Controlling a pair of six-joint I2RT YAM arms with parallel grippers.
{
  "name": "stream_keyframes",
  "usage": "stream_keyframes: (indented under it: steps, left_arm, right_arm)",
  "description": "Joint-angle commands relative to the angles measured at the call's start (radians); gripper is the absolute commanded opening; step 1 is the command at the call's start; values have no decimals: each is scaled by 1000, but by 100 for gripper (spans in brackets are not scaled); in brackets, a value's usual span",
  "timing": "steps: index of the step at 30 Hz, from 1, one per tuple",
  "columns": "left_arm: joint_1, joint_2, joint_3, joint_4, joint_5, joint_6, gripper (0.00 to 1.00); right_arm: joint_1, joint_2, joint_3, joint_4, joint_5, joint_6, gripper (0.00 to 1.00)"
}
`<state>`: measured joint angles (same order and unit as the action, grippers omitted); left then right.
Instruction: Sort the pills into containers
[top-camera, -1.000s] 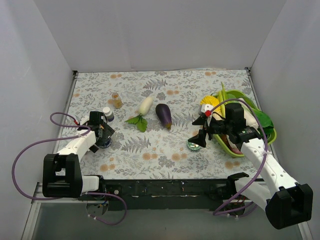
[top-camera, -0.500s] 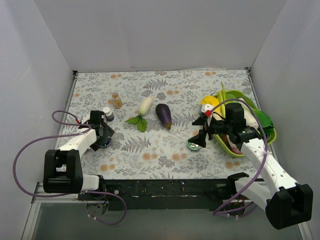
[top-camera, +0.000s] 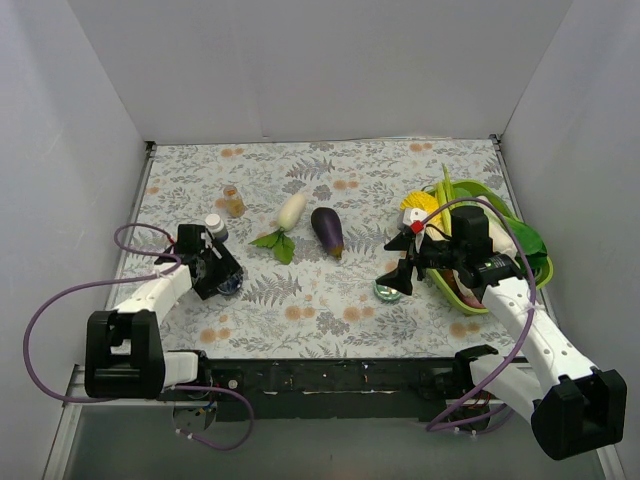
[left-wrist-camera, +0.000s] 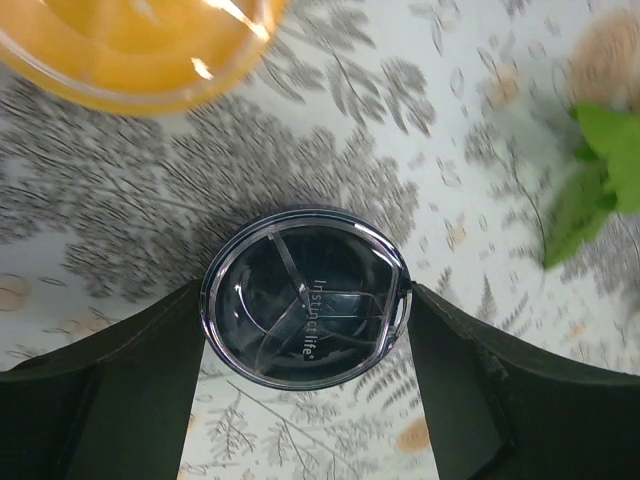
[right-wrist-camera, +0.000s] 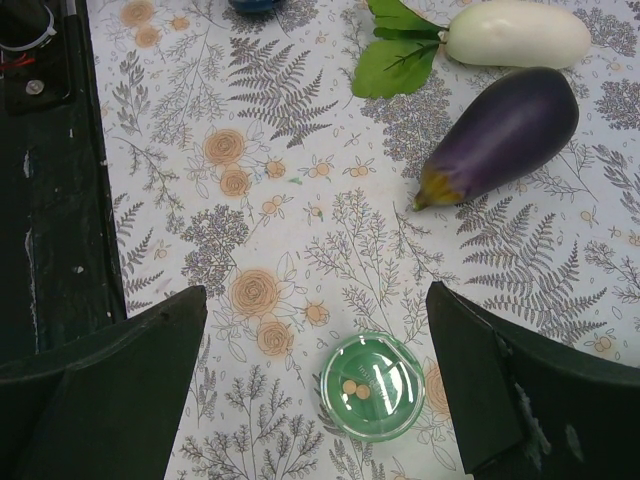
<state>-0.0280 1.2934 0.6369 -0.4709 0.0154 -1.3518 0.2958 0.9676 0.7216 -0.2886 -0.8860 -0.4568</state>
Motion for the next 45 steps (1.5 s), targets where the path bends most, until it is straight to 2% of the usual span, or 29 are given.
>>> stream_keyframes:
  steps: [1,5,9,20,26,34,45]
  left_arm:
    - [-24,-101,-71,41,311,57,33]
    - [-116,-175,-106,89,463,37,32]
    - [-214,-186,-132,155,532,-1,32]
    - [-360,-167,-200,513,761,-162,32]
    - [-424,-166,-213,673,788,-283,31]
    - [-512,-161,-194,853,773,-435,31]
    - [-558,-140,-181,986,732,-579,31]
  right_arm:
    - [2,-12,-5,0,-21,-13,98]
    - [2,0,-10,0,-50,-11,98]
    - [2,17,-16,11,-88,-6,98]
    - [12,65,-45,81,-209,29,98]
    - [103,109,-33,126,-214,66,97]
    - [256,157,51,132,-99,95,96]
    - [310,189,102,221,-42,265,97]
